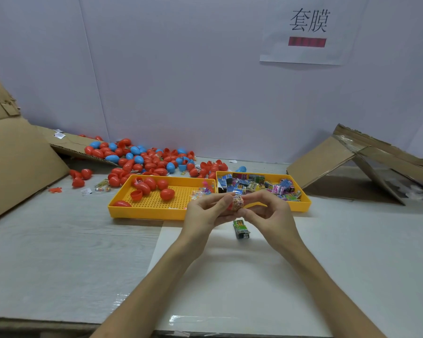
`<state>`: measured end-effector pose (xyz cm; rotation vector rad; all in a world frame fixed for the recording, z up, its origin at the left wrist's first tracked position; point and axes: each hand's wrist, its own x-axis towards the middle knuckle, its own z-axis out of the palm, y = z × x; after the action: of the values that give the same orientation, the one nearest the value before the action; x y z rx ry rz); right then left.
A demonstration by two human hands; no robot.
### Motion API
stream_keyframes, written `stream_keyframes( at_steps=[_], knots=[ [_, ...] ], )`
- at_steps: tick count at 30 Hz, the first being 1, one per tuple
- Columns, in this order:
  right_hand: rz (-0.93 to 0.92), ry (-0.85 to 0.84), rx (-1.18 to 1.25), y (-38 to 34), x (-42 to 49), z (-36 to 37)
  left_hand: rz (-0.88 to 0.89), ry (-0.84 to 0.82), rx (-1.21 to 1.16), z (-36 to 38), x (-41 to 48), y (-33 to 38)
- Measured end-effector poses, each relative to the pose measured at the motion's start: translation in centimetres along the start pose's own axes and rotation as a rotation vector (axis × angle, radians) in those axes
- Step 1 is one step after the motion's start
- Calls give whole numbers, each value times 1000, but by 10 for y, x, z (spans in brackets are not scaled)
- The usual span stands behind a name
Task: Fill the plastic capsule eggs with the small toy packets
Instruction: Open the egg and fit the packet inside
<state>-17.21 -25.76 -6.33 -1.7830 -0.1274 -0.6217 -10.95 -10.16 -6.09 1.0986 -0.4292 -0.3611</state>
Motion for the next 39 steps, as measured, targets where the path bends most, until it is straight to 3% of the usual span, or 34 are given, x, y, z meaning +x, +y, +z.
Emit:
stream_keyframes(
  at_steps=[15,28,39],
  knots=[
    [30,10,-10,8,1,-3,29,45,155,-1,4,-4],
    [72,-5,89,6,3,-6,2,-4,126,-5,7,-9],
    [104,2,81,10,4,-13,34,-71,261,-8,6,-12]
  ],
)
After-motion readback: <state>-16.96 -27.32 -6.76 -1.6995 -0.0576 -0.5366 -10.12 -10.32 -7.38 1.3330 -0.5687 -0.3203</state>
